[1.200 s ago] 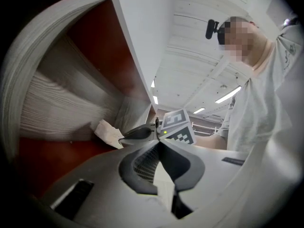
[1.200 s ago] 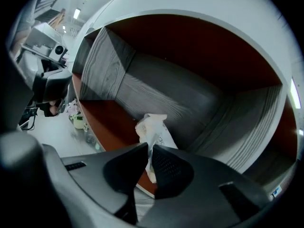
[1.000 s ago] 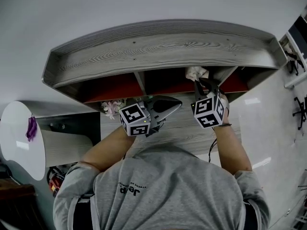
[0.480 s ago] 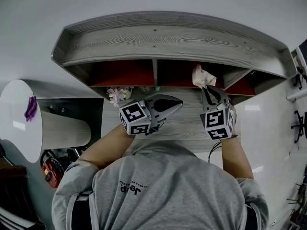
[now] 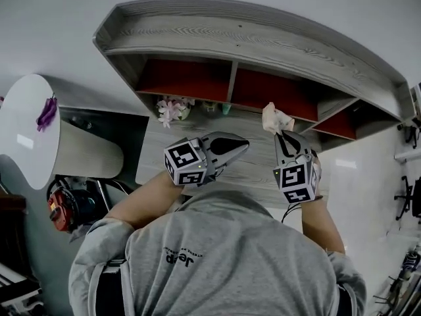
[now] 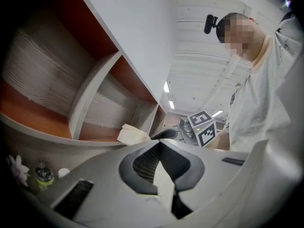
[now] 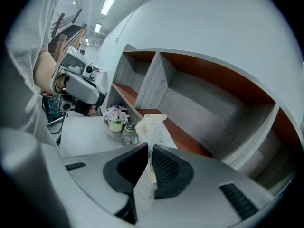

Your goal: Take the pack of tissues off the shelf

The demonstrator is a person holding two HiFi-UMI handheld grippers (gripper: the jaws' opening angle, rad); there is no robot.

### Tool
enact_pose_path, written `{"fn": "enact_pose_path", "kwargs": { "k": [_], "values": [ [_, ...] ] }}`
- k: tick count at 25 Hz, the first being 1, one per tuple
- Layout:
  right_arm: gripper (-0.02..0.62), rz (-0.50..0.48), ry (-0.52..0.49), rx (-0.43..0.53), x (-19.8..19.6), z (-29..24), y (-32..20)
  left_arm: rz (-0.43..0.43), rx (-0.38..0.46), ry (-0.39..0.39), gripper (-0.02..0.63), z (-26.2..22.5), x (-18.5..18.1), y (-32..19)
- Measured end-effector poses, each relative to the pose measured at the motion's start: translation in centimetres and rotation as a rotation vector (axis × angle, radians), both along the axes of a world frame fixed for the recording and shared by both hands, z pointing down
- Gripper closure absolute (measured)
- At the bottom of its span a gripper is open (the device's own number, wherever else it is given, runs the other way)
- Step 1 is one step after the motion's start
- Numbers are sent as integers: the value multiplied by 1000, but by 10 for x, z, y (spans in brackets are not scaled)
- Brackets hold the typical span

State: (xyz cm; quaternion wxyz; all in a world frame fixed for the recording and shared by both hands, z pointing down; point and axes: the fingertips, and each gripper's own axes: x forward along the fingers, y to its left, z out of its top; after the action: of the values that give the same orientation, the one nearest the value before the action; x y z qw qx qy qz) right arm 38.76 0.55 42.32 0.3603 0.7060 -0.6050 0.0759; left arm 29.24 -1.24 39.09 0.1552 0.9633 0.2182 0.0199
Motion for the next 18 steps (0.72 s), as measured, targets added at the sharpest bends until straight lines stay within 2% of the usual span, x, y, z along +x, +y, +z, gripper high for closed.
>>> {"fn": "enact_pose_path", "kwargs": {
  "k": [8,13,18],
  "values": [
    [546,-194,-13,-61,-45,34,2,-193,-8,-13,583,22,-41,2],
    [546,-339,-14,-87,-79,50,-6,-348,-44,-16,583,38,-76,-2],
    [546,-464,-12,-101,-119,61,-20,-462,-83,-40,583,58,-117,-3]
  ]
}}
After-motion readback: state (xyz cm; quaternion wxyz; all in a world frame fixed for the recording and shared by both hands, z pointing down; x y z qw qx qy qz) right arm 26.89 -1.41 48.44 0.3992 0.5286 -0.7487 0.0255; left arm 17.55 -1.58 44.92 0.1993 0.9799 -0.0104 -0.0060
